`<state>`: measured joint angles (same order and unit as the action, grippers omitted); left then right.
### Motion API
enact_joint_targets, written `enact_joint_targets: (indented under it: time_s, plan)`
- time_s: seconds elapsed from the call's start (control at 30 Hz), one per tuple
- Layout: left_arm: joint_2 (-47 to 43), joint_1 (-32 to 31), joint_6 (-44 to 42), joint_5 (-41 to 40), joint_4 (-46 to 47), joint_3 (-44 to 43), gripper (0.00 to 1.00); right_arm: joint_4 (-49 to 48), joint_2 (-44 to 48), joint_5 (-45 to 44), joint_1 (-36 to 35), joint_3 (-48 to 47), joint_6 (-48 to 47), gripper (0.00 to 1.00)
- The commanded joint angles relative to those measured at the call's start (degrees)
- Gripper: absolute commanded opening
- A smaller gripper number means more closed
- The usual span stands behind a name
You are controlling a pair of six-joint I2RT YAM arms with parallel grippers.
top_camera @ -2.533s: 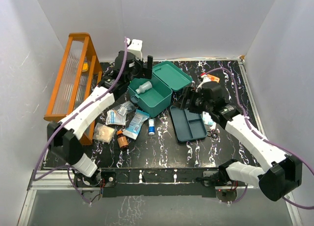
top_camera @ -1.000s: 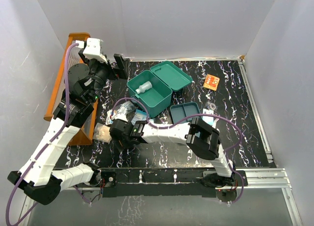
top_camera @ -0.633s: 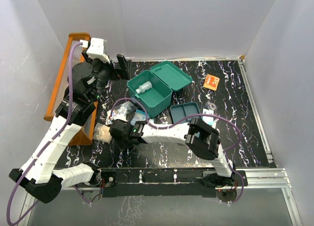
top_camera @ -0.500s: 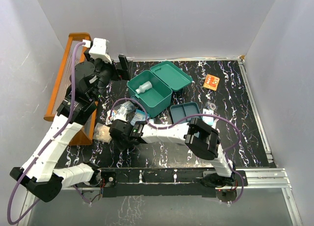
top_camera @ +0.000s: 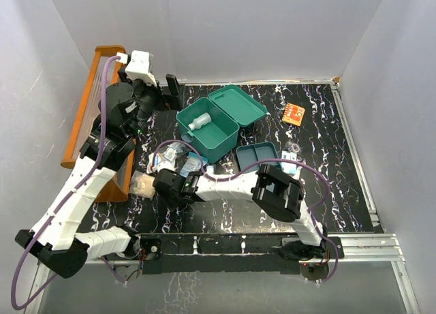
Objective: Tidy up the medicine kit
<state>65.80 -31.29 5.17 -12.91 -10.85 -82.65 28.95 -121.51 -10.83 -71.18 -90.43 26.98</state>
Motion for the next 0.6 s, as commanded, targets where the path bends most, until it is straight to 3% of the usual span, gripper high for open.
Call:
enact_joint_targets:
  time_s: [0.0,0.23,0.43,0.57]
  plan:
    - [-0.2,0.2,0.4,-1.0,-0.4,-2.4,0.99,-4.9,5.3,-1.9,0.3,3.2,-4.8,0.36]
    - [1.3,0.2,1.5,-1.8,-4.5,-4.3,0.99,-10.4,14.8,3.9,4.7,12.5,-11.2,0.34]
    - [-0.2,0.2,-2.4,-1.9,-2.9,-1.5,0.99,-16.9,25.6,24.2,12.4,22.5,-15.0,0.34]
    - [-0.6,0.2,-7.6,1.6,-1.9,0.9,0.99,-18.1,31.5,31.6,15.7,26.3,-14.2,0.34]
